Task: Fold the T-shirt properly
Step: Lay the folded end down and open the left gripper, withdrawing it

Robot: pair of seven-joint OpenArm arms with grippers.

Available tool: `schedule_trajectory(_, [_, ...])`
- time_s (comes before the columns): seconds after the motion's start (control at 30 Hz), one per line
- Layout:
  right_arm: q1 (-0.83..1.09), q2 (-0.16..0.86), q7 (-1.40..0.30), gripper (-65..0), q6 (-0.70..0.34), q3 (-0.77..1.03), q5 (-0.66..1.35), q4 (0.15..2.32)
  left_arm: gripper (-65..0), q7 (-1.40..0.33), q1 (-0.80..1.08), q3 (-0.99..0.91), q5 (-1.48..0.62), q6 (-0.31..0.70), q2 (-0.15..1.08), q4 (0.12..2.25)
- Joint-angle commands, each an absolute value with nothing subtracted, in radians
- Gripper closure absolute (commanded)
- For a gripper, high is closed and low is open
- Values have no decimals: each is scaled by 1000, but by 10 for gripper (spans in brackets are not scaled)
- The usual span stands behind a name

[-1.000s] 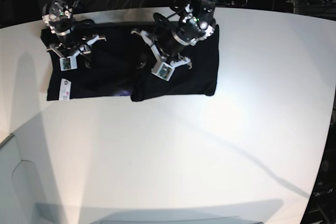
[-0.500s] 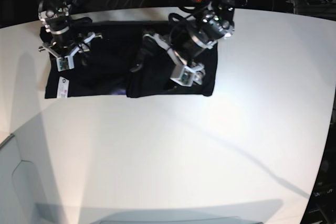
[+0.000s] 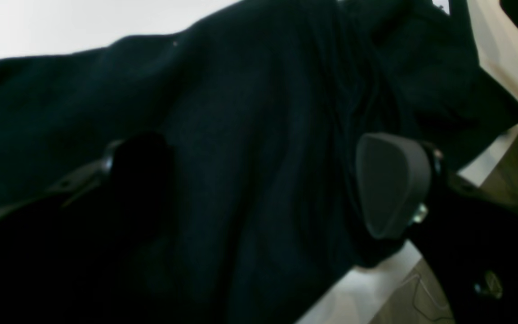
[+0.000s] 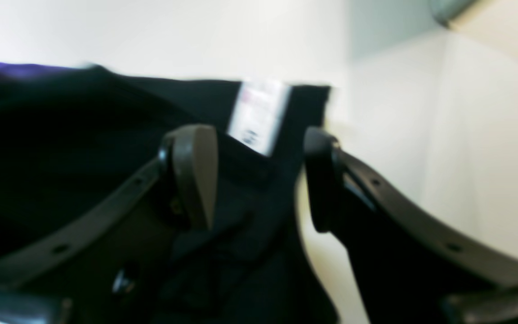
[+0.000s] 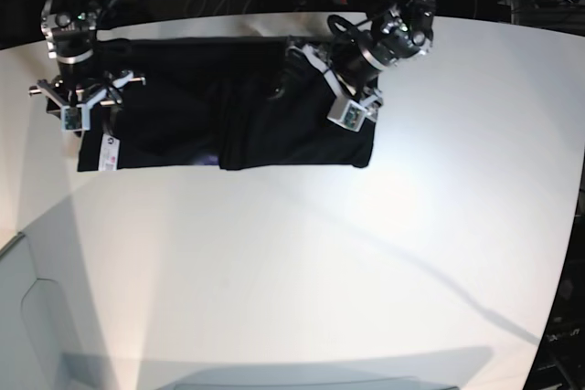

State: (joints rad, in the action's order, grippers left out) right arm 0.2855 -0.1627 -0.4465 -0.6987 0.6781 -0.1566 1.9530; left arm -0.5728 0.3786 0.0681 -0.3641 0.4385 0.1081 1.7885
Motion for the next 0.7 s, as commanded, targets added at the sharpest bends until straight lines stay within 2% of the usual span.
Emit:
schedule_trajectory(0.0, [257, -157, -447, -320, -698, 704, -145, 1956, -650, -550, 375, 62, -378, 446, 111, 1811])
schedule_trajectory(0.13, [182, -157, -541, -322, -698, 809, -147, 1916, -650, -553, 380, -62, -450, 446, 116, 1845])
schedule_trajectory(0.37, [133, -157, -605, -322, -698, 881, -147, 1873, -650, -555, 374, -384, -848, 446, 160, 1863])
schedule_trajectory(0.53, [130, -157, -599, -319, -698, 886, -147, 1810, -650, -556, 378, -367, -894, 441, 257, 1860])
schedule_trajectory(0.67, [130, -157, -598, -319, -698, 885, -147, 1782, -650, -555, 375, -177, -788, 433, 300, 1867])
